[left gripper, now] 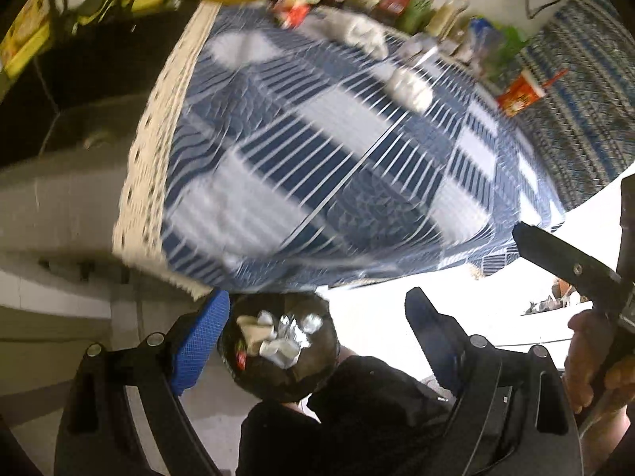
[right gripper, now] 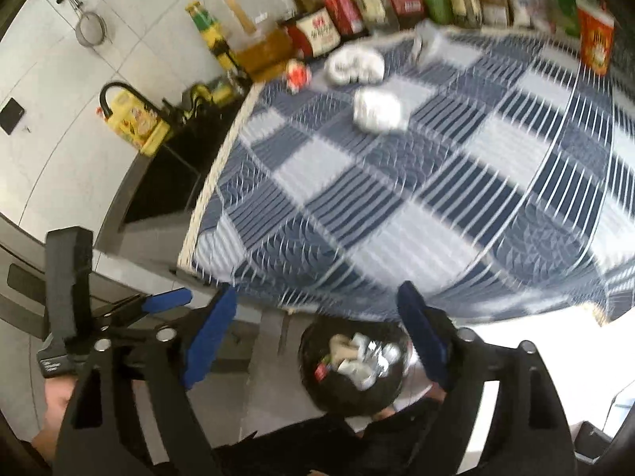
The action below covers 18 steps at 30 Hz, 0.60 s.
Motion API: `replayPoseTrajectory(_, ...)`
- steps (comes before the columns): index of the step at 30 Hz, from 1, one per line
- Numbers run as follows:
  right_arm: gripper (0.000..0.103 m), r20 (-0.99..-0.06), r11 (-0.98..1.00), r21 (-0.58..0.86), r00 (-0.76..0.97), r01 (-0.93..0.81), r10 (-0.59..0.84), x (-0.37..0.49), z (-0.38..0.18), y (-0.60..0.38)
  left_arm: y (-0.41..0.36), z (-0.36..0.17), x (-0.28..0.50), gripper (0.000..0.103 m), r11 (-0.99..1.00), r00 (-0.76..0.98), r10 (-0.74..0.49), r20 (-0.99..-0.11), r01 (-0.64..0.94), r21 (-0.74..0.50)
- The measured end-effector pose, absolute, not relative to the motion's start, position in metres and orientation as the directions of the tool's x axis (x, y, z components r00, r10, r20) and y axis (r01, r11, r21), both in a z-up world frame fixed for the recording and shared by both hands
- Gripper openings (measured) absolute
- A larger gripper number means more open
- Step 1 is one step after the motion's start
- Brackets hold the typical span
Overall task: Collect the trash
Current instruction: 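Raise both tools back up over the counter, then grasp the crumpled clear plastic bag with the left tool while the right tool grasps the clear plastic cup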
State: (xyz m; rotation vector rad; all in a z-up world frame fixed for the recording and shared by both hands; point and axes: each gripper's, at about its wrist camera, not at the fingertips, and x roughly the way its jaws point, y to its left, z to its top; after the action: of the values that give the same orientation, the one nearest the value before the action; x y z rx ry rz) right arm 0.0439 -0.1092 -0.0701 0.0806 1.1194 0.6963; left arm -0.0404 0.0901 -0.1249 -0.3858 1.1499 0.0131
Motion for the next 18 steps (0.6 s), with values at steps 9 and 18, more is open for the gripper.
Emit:
replayPoseTrajectory(9,0.09,-0.776,0.797,0.318,0.342,-0.513,0.53,0.104,-0.042,-0.122,0.072,-0.096,0.008,0.087,0.954,0.47,-0.157,-0.869,-0.157,-0.257)
replayPoseTrajectory(18,0.091,-0.786,0.781,0.251,0.35,-0.572,0.509,0.191,-0.037,-0.121,0.06,-0.082,0.072,0.087,0.951,0.501,-0.118,-0.858,-0.191,-0.242)
